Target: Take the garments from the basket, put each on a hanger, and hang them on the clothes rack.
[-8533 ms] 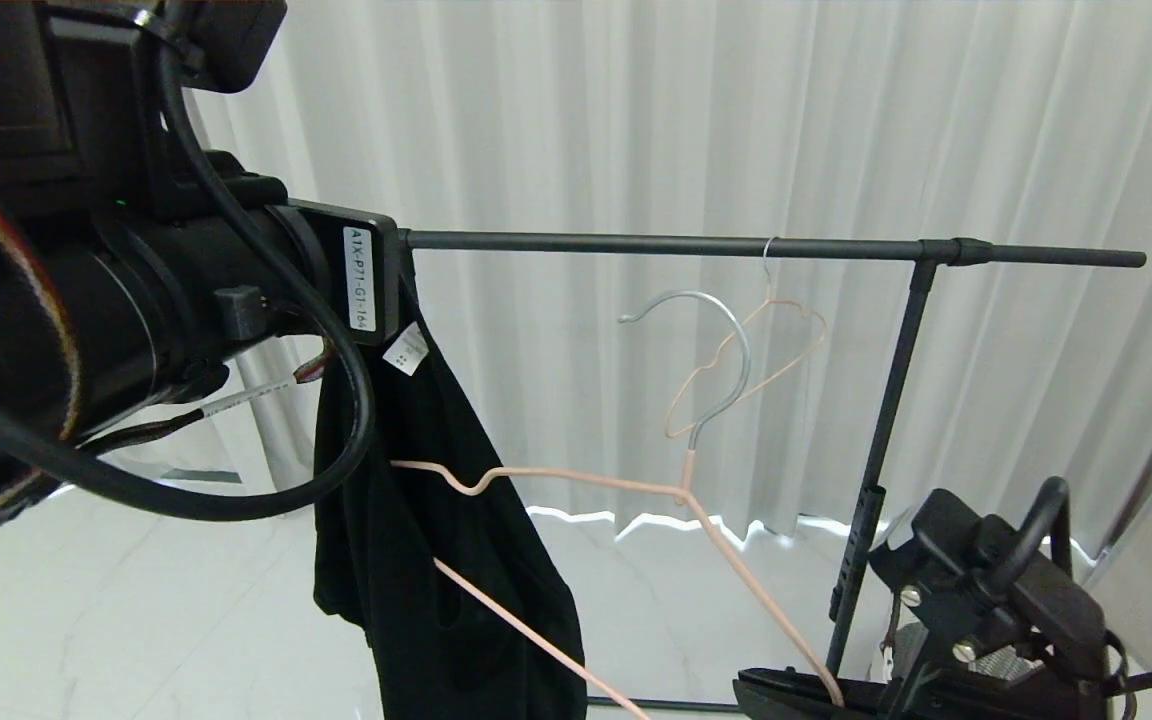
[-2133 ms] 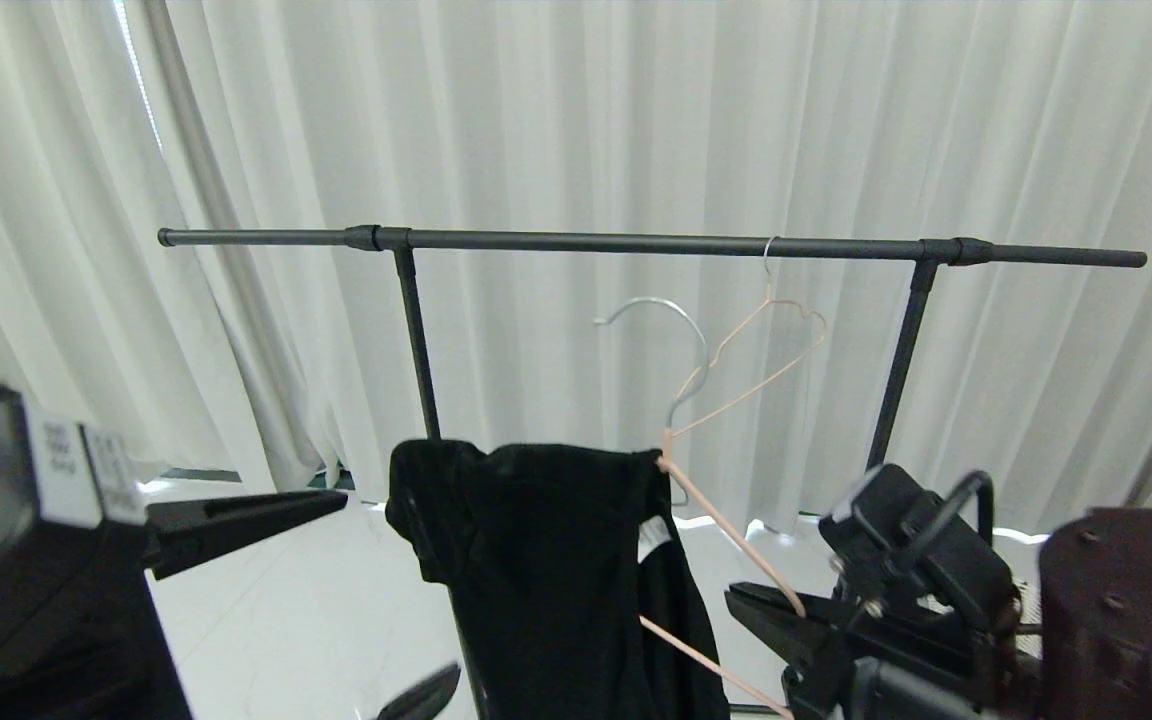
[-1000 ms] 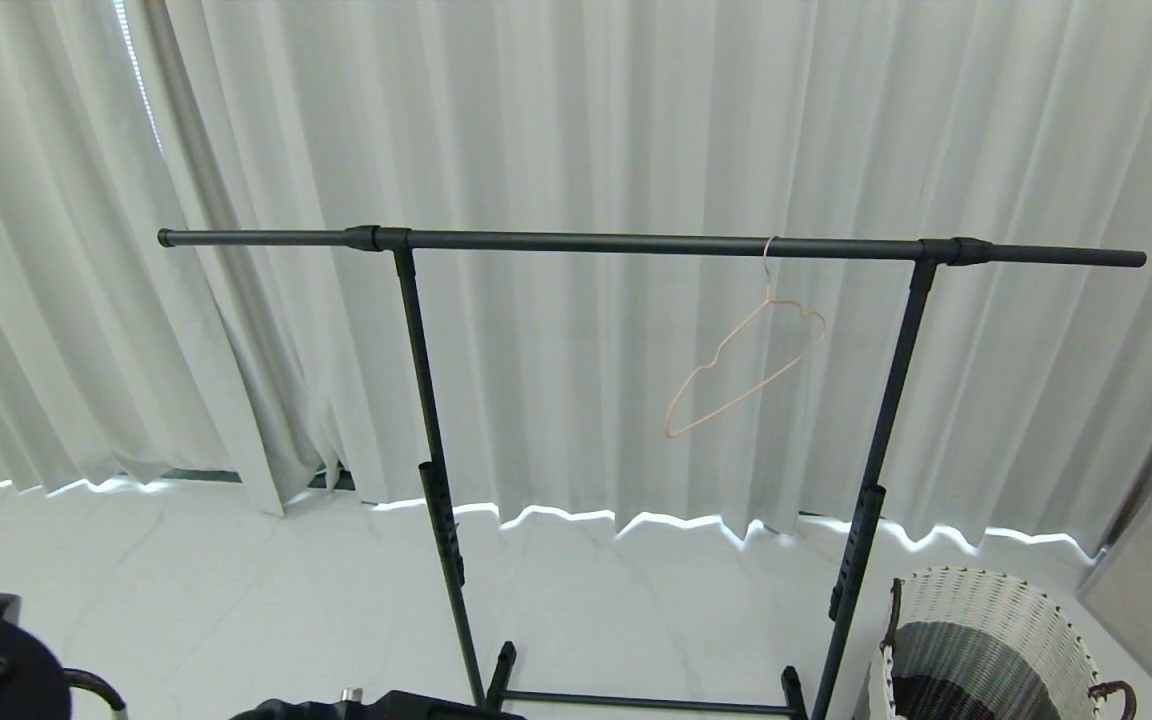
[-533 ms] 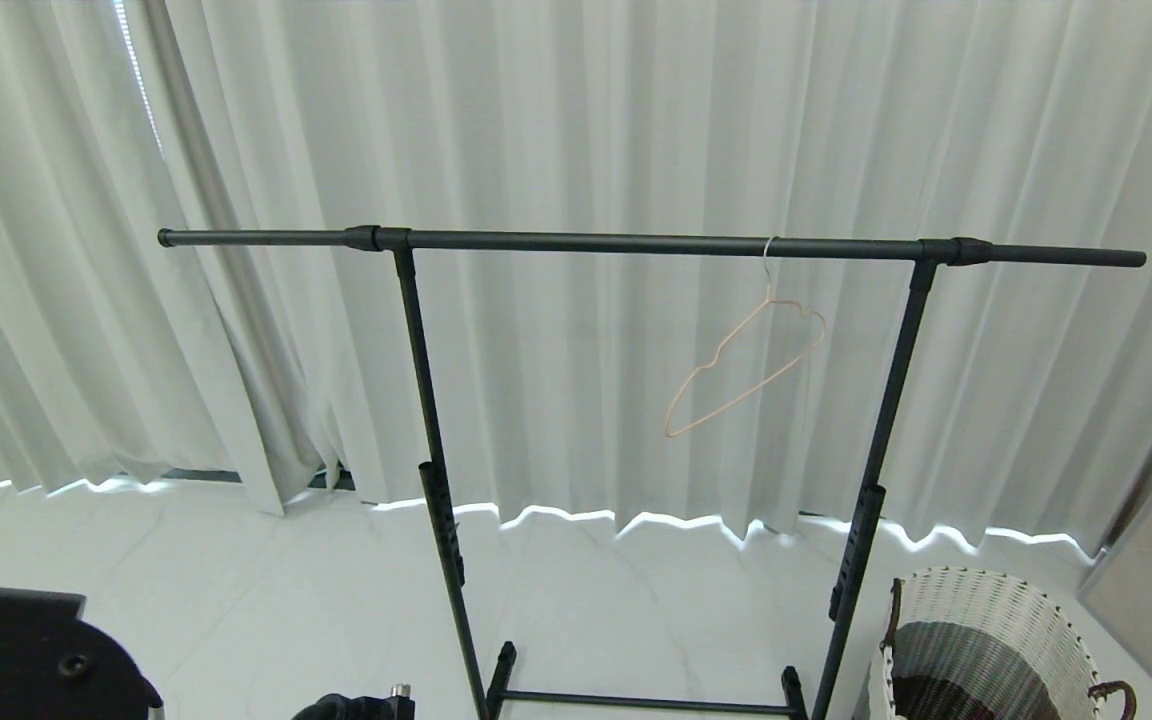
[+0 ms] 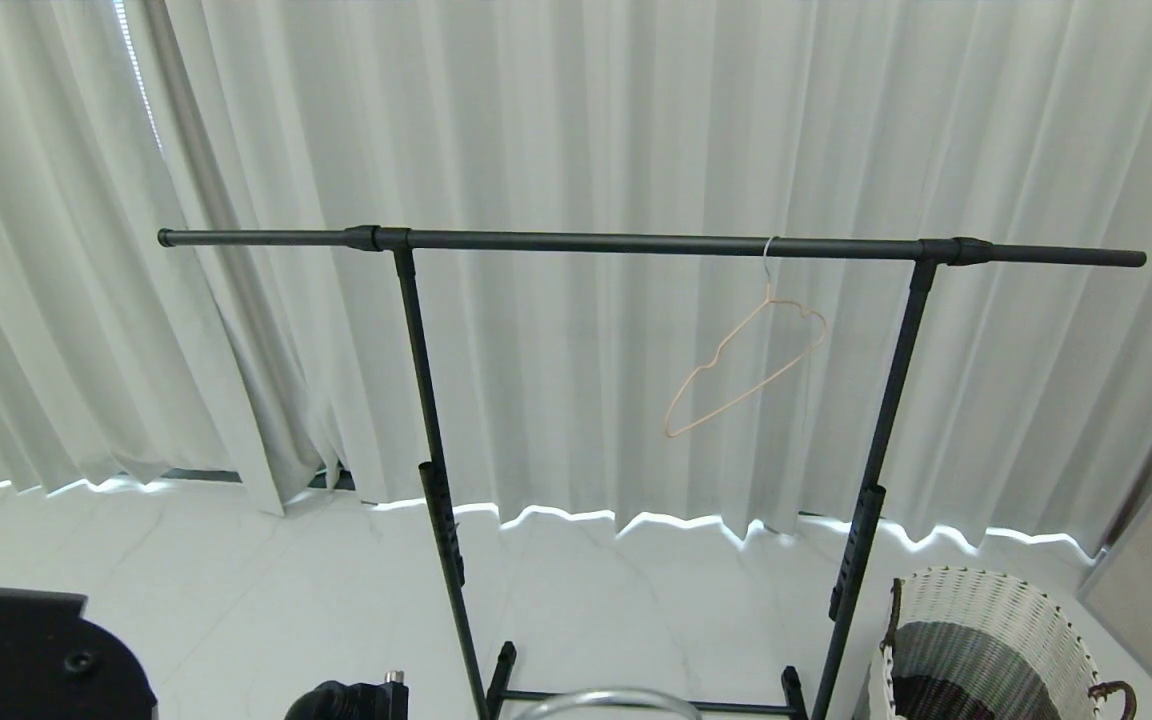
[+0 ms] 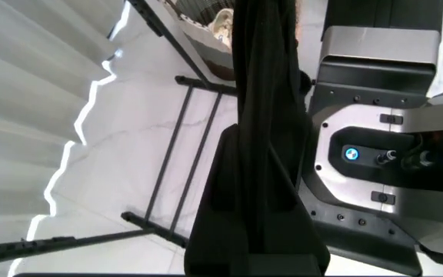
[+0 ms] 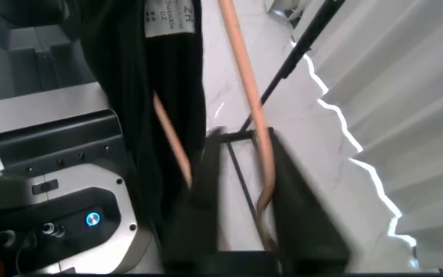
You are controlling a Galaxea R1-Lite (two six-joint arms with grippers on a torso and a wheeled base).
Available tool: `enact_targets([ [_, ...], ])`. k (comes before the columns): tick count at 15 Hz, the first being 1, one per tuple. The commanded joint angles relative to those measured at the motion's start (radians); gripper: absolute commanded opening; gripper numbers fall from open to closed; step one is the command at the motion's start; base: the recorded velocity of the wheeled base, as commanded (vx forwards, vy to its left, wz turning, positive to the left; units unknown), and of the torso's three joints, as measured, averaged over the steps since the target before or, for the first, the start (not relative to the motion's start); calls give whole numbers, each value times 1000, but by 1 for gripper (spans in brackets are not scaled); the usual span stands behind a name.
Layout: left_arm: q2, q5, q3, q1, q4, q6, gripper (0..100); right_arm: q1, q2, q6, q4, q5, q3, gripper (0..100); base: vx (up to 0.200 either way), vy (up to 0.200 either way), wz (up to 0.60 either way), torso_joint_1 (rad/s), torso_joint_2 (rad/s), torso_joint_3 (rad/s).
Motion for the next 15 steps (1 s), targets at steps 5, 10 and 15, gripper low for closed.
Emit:
enact_targets([
  [5,-5,195,28,20,-3,6,0,-3,0,4,2,-90,10,100,0,0,0,0,0,0],
  [10,-98,276,37,133,-15,11,0,-51,-9,45,2,-153,52,100,0,0,0,0,0,0],
  [15,-87,307,-99,190,-32,25,0,-68,75,117,2,-150,-16,100,0,0,0,0,0,0],
])
